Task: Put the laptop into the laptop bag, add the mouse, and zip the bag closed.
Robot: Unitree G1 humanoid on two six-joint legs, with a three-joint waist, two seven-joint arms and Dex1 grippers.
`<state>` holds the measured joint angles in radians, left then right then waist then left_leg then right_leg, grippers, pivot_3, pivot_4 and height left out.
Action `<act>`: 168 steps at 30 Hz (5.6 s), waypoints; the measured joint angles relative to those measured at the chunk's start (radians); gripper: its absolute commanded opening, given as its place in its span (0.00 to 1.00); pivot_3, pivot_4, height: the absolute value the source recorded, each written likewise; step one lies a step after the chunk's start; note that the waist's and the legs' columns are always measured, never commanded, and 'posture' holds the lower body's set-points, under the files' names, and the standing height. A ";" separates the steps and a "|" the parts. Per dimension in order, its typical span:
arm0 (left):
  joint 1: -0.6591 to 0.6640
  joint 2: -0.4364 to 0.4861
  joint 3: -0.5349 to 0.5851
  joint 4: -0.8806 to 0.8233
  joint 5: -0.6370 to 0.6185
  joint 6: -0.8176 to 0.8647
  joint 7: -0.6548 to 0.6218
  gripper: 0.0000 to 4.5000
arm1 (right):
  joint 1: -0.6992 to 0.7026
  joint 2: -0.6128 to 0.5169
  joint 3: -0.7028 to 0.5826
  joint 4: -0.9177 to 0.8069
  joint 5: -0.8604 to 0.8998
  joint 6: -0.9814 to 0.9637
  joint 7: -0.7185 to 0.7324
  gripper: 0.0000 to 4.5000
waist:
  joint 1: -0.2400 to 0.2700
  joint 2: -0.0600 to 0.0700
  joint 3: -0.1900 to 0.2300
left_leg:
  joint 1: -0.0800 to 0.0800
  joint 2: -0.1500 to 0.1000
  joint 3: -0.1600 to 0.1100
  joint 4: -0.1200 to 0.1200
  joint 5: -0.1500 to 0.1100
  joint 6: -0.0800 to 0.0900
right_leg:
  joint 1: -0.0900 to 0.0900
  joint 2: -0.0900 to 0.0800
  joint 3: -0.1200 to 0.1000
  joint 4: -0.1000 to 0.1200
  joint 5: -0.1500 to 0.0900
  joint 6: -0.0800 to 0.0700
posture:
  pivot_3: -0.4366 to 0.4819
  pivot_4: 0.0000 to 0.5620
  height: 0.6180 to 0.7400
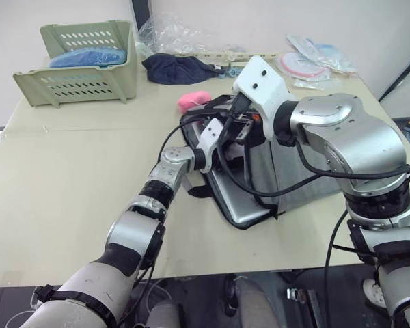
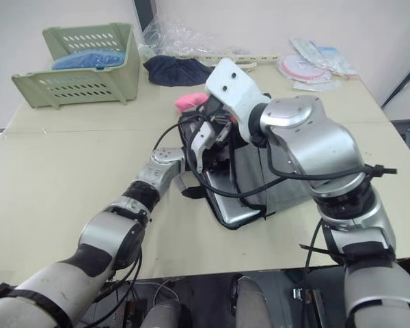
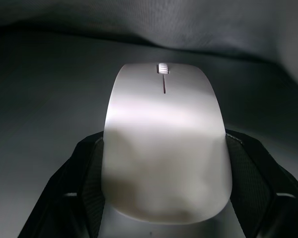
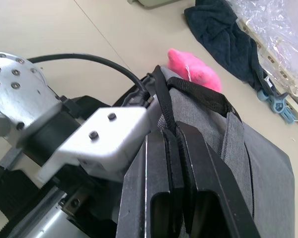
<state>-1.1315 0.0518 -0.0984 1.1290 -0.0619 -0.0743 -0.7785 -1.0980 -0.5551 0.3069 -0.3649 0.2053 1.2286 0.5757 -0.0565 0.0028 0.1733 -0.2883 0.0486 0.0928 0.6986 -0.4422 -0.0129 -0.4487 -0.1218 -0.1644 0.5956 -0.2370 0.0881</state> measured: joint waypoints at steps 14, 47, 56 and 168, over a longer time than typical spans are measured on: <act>-0.027 -0.023 0.011 0.062 0.033 -0.033 0.025 0.73 | 0.000 0.015 0.002 0.000 -0.019 -0.002 -0.006 0.00 | 0.000 0.000 0.000 | 0.000 0.000 0.000 0.000 0.000 0.000 | 0.000 0.000 0.000 0.000 0.000 0.000 | 0.48 0.27 1.00; 0.052 0.072 0.021 -0.130 0.048 0.075 -0.012 0.99 | 0.025 0.007 0.026 0.014 -0.032 -0.091 -0.006 0.00 | -0.003 0.000 0.000 | 0.001 0.000 0.000 0.001 0.000 0.000 | 0.000 0.000 0.000 0.001 0.000 0.000 | 0.48 0.27 1.00; 0.233 0.157 0.021 -0.494 0.000 0.279 -0.057 0.99 | 0.034 0.008 0.026 0.016 -0.037 -0.101 -0.006 0.00 | -0.004 0.000 0.000 | 0.001 0.000 0.000 0.001 0.000 0.000 | 0.000 0.000 0.001 0.001 0.000 0.000 | 0.48 0.27 1.00; 0.303 0.451 0.265 -0.332 -0.370 0.722 -0.257 1.00 | 1.206 0.199 -1.220 -0.308 0.847 0.370 -0.083 0.60 | 0.053 -0.004 -0.003 | 0.005 -0.002 0.004 0.000 0.000 0.001 | 0.006 0.000 0.008 0.002 0.002 0.001 | 0.48 0.27 1.00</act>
<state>-0.8283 0.5027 0.1669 0.7974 -0.4318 0.6475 -1.0355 0.1078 -0.3560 -0.9133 -0.6730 1.0527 1.5985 0.4927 -0.0038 -0.0010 0.1699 -0.2835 0.0463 0.0965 0.6986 -0.4427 -0.0117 -0.4424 -0.1222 -0.1567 0.5974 -0.2350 0.0890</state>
